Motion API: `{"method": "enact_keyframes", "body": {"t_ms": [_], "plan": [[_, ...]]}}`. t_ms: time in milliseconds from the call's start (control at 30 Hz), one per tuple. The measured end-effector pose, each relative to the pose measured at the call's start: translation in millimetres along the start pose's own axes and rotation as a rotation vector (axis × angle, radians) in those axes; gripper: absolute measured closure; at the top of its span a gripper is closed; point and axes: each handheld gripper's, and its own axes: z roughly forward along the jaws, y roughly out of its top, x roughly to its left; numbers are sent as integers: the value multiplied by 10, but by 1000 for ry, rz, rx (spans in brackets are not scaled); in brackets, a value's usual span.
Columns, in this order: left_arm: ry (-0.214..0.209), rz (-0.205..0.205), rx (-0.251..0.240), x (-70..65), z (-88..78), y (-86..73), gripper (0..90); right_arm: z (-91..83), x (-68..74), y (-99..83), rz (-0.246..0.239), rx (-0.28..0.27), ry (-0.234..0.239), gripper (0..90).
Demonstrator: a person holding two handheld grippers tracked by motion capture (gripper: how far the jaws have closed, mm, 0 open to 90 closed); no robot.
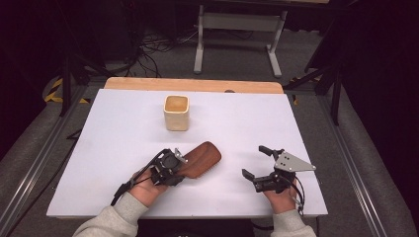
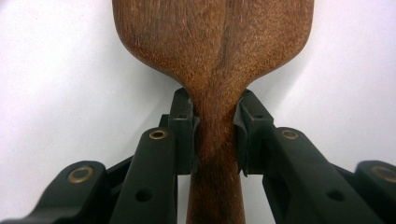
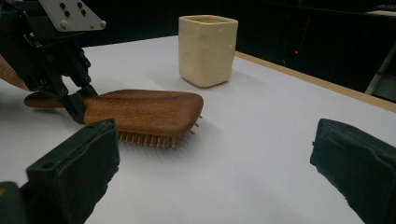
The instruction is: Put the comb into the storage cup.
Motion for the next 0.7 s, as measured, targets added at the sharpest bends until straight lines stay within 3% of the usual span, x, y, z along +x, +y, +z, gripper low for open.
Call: {"method": "enact_keyframes", "body": {"t_ms": [467, 700], "plan": [[5, 45, -110, -10, -233, -164, 727, 15, 23, 85, -20, 22, 5, 25], [23, 73, -261, -68, -418, -326, 726, 90, 87, 165, -62, 44, 33, 19]]}}
